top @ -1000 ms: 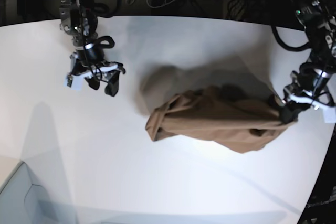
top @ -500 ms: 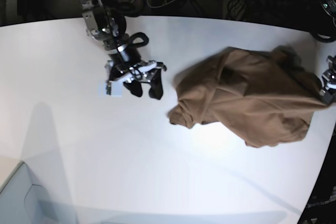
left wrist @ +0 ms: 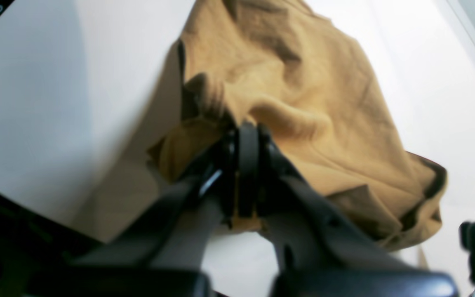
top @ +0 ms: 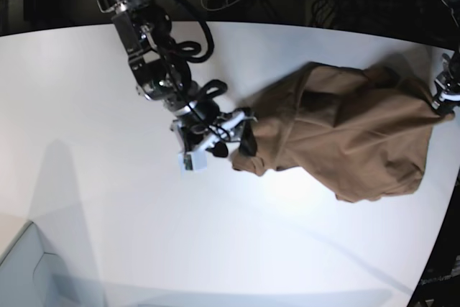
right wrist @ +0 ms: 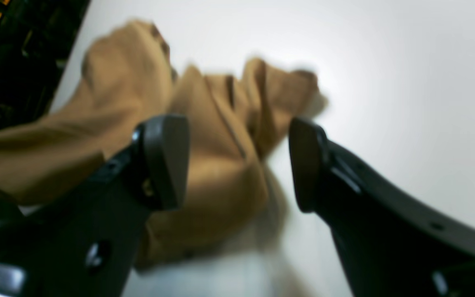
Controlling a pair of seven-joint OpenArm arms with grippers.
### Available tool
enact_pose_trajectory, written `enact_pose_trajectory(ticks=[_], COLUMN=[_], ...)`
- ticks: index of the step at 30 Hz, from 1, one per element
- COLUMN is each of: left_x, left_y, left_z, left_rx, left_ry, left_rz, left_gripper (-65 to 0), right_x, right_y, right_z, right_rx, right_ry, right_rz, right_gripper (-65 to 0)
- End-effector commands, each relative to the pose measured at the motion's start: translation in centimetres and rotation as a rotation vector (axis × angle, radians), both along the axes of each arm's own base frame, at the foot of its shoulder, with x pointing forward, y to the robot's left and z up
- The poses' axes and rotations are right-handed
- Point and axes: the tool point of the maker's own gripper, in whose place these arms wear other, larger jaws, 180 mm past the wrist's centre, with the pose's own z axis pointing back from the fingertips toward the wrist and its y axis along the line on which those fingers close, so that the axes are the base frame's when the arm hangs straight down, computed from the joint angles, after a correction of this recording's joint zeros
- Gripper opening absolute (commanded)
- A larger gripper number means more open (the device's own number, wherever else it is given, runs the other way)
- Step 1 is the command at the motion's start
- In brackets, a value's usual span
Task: Layout the t-shirt on the table in an organized manner, then fold the t-shirt properly
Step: 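Grasp the t-shirt edge with the right gripper near the left gripper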
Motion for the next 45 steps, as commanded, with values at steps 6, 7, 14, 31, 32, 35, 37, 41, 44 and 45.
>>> enact_pose_trajectory(ticks=[6,7,14,31,32,35,37,41,44,45], left_x=[-0.2,-0.2,-0.6,-0.9,-0.7,-0.3,-0.3,-0.3,-0.3,-0.4], left_y=[0.4,0.4,0.3,0.2,0.1,0.0,0.1,0.0,0.0,0.1], left_z=[0.8,0.8,0.7,0.3,0.4,0.6,0.6,0.5,0.5,0.5], left_rx=[0.021,0.021,0.029,0.024,0.024,0.02,0.019,0.016,0.015,0.016], left_ry=[-0.014,-0.014,-0.002,0.009,0.005,-0.009,-0.007,-0.006,-0.006,-0.007], left_rz=[-0.005,-0.005,-0.011,-0.011,-0.015,-0.014,-0.011,-0.011,-0.009,-0.007], left_gripper=[-64.8,-64.8,-64.8,-64.9,-64.9,-64.9,-64.9,-64.9,-64.9,-64.9], right_x=[3.5,3.8,5.0,4.9,4.7,4.5,4.6,5.0,5.0,5.0], right_y=[3.7,4.2,6.2,6.8,6.6,6.3,6.2,5.2,5.1,5.1], right_z=[4.7,4.7,3.8,0.0,-0.4,-0.7,-0.7,-0.6,-0.7,-0.7], right_rx=[0.033,0.041,0.049,-0.055,-0.058,-0.061,-0.061,-0.063,-0.064,-0.064], right_ry=[-0.128,-0.125,-0.082,-0.092,-0.086,-0.082,-0.085,-0.116,-0.117,-0.117], right_rz=[0.072,0.074,0.085,0.132,0.129,0.125,0.122,0.097,0.094,0.094], right_gripper=[-25.1,-24.0,-13.6,-13.5,-13.5,-13.5,-13.5,-13.7,-15.1,-17.1])
